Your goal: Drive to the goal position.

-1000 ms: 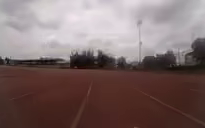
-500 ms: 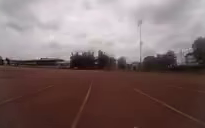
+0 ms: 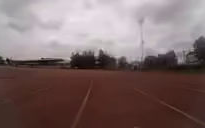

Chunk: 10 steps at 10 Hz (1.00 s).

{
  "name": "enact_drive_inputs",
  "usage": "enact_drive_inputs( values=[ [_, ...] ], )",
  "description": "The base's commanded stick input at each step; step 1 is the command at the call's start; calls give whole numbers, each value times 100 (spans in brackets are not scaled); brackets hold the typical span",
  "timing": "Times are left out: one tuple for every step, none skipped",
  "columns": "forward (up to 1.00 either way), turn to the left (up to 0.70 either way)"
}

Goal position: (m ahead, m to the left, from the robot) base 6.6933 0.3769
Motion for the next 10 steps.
enact_drive_inputs(
  values=[
    [70, 0],
    [70, 0],
    [70, 0],
    [70, 0],
    [70, 0],
    [70, 0],
    [70, 0],
    [70, 0],
    [70, 0],
    [70, 0]
  ],
)
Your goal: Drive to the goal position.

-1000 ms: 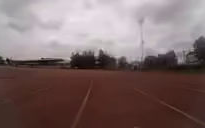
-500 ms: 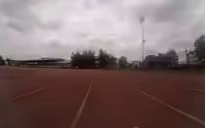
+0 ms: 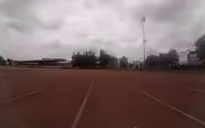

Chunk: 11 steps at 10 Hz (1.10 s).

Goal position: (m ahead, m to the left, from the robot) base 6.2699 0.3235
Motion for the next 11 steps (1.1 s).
enact_drive_inputs(
  values=[
    [70, 0],
    [70, 0],
    [70, 0],
    [70, 0],
    [70, 0],
    [70, 0],
    [70, 0],
    [70, 0],
    [70, 0],
    [70, 0],
    [70, 0]
  ],
)
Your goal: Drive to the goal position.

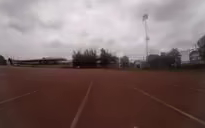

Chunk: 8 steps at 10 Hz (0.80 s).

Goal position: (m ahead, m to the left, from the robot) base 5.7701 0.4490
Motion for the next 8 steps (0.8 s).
enact_drive_inputs(
  values=[
    [70, 0],
    [70, 0],
    [70, 0],
    [70, 0],
    [70, 0],
    [70, 0],
    [70, 0],
    [70, 0]
  ],
)
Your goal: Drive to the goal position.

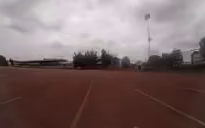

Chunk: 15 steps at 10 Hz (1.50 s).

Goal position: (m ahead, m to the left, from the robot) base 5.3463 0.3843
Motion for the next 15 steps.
enact_drive_inputs(
  values=[
    [70, 0],
    [70, 0],
    [70, 0],
    [70, 0],
    [70, 0],
    [70, 0],
    [70, 0],
    [70, 0],
    [70, 0],
    [70, 0],
    [70, 0],
    [70, 0],
    [70, 0],
    [70, 0],
    [70, 0]
  ],
)
